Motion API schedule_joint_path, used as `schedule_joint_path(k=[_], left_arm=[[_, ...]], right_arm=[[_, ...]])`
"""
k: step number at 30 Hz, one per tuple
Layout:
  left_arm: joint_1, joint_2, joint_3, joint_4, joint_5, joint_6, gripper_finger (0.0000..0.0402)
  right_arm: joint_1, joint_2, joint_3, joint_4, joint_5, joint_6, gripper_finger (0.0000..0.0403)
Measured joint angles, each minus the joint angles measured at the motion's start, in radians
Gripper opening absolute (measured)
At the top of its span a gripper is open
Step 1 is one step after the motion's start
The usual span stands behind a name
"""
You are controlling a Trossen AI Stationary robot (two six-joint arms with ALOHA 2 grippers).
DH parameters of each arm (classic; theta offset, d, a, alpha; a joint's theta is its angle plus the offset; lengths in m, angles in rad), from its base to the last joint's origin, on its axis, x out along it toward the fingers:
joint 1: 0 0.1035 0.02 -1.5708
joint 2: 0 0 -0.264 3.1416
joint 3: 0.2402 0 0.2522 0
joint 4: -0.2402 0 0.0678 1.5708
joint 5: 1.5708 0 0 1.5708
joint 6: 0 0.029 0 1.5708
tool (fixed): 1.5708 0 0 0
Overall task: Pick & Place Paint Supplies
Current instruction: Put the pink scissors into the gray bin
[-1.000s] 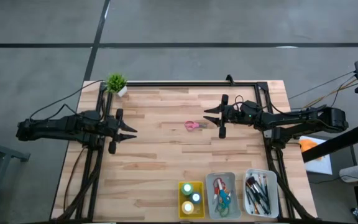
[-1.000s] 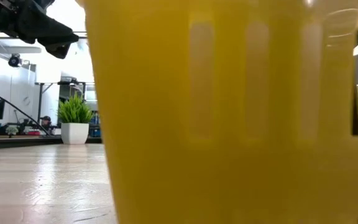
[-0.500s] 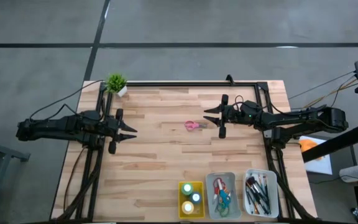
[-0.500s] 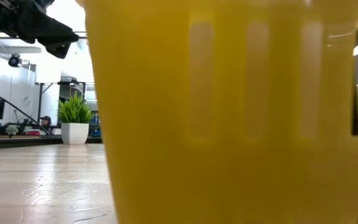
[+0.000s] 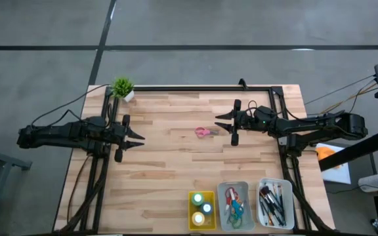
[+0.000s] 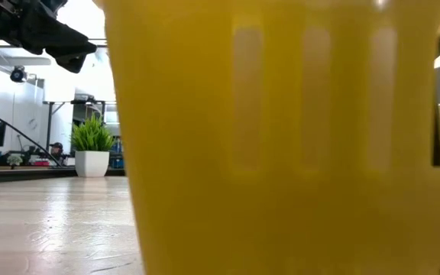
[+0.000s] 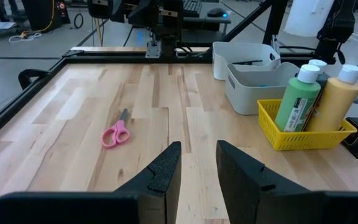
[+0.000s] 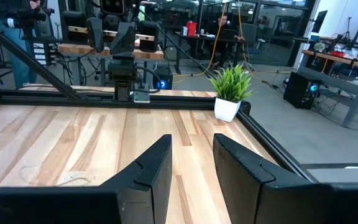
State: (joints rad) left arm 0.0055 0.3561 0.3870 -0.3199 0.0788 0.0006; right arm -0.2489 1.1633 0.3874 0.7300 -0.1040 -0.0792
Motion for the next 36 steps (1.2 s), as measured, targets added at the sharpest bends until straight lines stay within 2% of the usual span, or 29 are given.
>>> schedule_joint_path(k=[2, 7, 10, 13, 20, 26, 31, 36], left_arm=[[0.000, 0.000, 0.000, 0.000, 0.000, 0.000, 0.0104], [0.000, 0.000, 0.000, 0.000, 0.000, 0.000, 0.0104], [0.000, 0.000, 0.000, 0.000, 0.000, 0.000, 0.0104], [0.000, 0.000, 0.000, -0.001, 0.000, 0.000, 0.0104], [0.000, 0.000, 0.000, -0.003, 0.000, -0.001, 0.0104], [0.000, 0.000, 0.000, -0.011, 0.000, -0.001, 0.0104], [0.000, 0.000, 0.000, -0.047, 0.000, -0.004, 0.0104], [0.000, 0.000, 0.000, -0.069, 0.000, -0.004, 0.0104]], right_arm=[[0.000, 0.000, 0.000, 0.000, 0.000, 0.012, 0.0114], [0.000, 0.003, 0.000, 0.006, -0.001, 0.162, 0.0114], [0.000, 0.017, 0.001, 0.002, -0.002, 0.170, 0.0114], [0.000, 0.053, 0.036, -0.090, -0.002, 0.169, 0.0114], [0.007, 0.259, 0.218, -0.362, -0.003, 0.070, 0.0114], [0.014, 0.437, 0.373, -0.486, -0.047, 0.004, 0.0114], [0.015, 0.528, 0.464, -0.633, -0.046, -0.005, 0.0114], [0.022, 0.578, 0.513, -0.650, -0.045, 0.023, 0.0114]])
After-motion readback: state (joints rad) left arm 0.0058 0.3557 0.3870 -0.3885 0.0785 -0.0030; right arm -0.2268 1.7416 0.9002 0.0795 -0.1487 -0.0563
